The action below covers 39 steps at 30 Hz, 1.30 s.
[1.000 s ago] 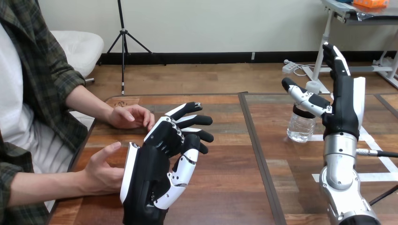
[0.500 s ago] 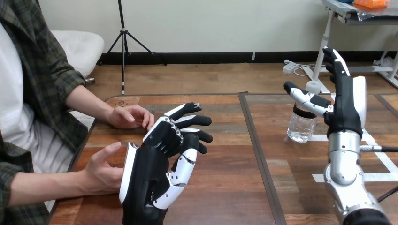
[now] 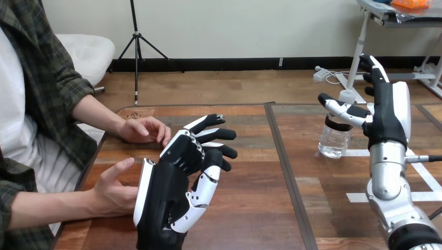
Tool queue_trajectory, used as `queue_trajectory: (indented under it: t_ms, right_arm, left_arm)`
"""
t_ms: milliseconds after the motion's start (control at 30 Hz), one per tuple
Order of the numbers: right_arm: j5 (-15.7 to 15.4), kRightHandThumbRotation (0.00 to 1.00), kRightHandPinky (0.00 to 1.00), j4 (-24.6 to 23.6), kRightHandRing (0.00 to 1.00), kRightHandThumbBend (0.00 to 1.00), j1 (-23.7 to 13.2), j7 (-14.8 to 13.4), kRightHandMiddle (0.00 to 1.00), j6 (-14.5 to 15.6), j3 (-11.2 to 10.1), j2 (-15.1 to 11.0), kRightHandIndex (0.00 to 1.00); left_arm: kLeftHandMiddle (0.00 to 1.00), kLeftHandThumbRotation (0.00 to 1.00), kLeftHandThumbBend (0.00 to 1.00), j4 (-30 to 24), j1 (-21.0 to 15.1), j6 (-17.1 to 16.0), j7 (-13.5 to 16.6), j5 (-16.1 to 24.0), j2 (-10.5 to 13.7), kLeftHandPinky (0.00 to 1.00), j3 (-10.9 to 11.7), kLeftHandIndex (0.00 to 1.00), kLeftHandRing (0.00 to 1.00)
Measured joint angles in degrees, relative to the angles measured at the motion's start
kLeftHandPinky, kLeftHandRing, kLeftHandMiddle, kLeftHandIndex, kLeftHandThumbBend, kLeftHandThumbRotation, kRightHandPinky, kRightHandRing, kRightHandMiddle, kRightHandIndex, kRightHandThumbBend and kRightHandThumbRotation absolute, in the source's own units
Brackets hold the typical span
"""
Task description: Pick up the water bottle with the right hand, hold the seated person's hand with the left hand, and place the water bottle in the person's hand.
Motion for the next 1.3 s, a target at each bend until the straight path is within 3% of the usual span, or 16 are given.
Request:
queue_trajectory:
  t_ms: [567,967,1300]
  right_arm:
    - [-1.83,0.08,0.9,2.8,0.96,0.72,-1.77,0.37,0.92,3.36,2.67,-0.93,0.88]
    - [-3.2,0.1,0.91,3.51,0.97,0.73,-2.62,1.34,0.92,5.65,4.5,-1.11,0.88]
    - [-4.56,0.08,0.98,4.25,0.98,0.73,-4.16,2.02,0.92,7.43,6.11,-1.85,0.87]
  left_arm:
    - [0.66,0.43,0.23,0.0,0.09,0.0,-0.01,0.04,0.0,0.45,0.02,0.74,0.57]
    - [0.67,0.42,0.23,0.0,0.1,0.0,-0.08,-0.04,0.0,0.45,0.0,0.74,0.57]
    - [0.67,0.42,0.23,0.0,0.1,0.01,-0.21,-0.13,0.0,0.45,-0.04,0.74,0.57]
